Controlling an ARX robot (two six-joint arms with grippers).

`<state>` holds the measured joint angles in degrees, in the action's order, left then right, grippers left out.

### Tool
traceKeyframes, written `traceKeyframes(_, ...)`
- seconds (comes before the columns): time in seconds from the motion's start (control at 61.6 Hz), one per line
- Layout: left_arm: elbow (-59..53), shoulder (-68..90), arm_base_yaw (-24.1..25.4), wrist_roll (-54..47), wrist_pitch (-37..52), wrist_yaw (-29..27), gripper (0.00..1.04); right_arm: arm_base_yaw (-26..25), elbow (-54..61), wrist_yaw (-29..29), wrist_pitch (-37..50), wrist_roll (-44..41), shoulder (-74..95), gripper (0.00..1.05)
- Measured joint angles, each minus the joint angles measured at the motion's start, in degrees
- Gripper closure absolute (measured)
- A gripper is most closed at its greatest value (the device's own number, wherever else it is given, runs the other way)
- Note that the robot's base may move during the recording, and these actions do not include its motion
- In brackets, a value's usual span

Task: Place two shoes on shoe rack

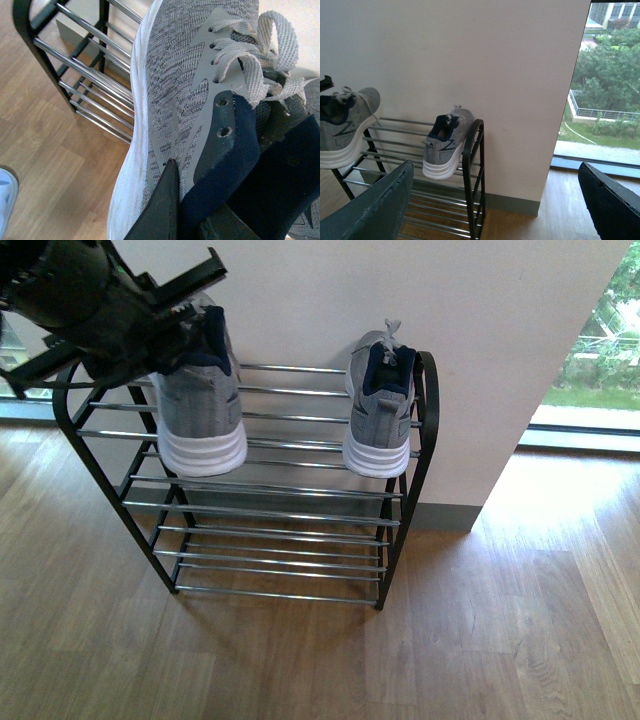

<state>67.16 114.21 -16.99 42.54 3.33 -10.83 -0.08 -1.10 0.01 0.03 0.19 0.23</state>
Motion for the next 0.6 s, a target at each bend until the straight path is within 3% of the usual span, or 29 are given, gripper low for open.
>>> traceKeyframes(0.276,12.7,12.0,-3.4,1.9,-5.4,1.4,1.03,0.0,0.0,0.0,0.0,0.0,0.0,0.09)
traceKeyframes(0.6,27.0,22.9,-3.9,-2.2,-9.0,1.9,1.03,0.0,0.0,0.0,0.0,0.0,0.0,0.09)
